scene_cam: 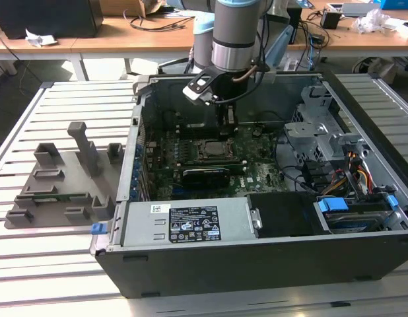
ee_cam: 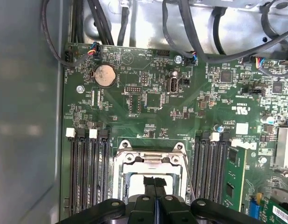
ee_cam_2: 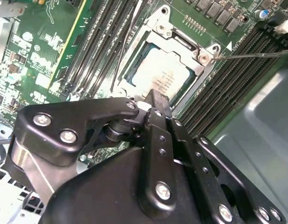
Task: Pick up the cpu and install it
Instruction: 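Close the cpu cover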
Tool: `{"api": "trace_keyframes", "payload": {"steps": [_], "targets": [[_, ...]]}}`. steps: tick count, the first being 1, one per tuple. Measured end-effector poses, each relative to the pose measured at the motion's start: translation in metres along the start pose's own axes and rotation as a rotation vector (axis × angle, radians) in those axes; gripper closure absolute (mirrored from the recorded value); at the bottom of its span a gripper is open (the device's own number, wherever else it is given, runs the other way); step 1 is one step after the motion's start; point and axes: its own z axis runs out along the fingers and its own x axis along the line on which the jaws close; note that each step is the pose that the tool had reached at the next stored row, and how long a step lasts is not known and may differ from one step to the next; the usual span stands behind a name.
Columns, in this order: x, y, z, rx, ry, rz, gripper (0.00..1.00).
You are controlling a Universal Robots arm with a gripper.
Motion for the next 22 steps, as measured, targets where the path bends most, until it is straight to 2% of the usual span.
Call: {"api": "trace_keyframes", "payload": {"steps": [5,16,17,22], "targets": [[-0.0006,-0.0003,-0.0075,0.0000,-0.0001,0.000,0.89],[-0.0031,-0.0020,-0.0414,0.0001,-0.0001,0.000,0.89],[-0.0044,-0.0028,-0.0590,0.0000,0.0000,0.000,0.89],[-0.0045,-0.0028,-0.0590,0.0000,0.0003,0.000,0.89]]}}
